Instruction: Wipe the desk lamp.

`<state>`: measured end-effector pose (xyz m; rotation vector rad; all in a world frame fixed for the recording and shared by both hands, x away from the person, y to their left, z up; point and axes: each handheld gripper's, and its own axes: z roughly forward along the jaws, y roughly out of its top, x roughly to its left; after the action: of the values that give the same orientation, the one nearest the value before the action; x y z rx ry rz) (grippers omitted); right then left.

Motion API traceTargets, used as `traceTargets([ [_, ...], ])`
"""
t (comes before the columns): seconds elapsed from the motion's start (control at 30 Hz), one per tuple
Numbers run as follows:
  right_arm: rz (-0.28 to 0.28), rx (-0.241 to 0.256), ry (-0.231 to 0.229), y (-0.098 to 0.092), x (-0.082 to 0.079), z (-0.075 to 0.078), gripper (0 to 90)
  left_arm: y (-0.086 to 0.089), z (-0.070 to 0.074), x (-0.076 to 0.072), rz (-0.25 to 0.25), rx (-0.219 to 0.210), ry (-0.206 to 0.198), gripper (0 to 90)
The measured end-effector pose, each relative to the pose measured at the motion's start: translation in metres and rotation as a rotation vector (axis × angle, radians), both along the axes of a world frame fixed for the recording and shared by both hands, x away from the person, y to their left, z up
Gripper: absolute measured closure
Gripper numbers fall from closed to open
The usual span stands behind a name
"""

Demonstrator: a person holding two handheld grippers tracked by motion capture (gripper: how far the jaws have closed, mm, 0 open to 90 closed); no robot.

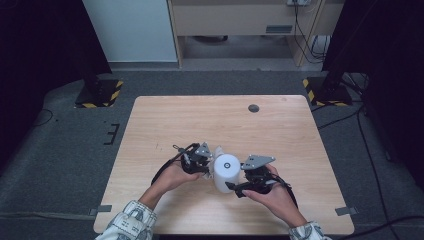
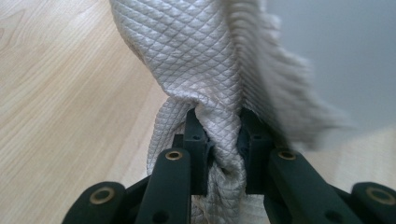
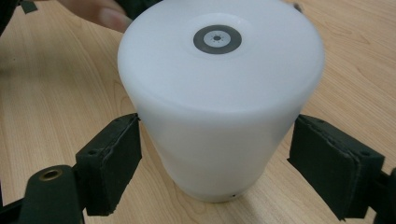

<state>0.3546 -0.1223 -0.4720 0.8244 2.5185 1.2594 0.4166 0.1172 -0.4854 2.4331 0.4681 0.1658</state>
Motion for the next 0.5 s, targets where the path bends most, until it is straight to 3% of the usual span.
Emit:
traceTargets([
  [0.27,-0.012,0.002,0.005,-0.003,0.001,0.001,15.2,-0.002,-0.001,-0.031,-0.067,0.033,-0.003,75.8],
  [0.5,-0.016,-0.001,0.005,-0.004,0.002,0.0,14.4,-0.007,-0.009,-0.032,-0.086,0.059,0.02,75.7],
])
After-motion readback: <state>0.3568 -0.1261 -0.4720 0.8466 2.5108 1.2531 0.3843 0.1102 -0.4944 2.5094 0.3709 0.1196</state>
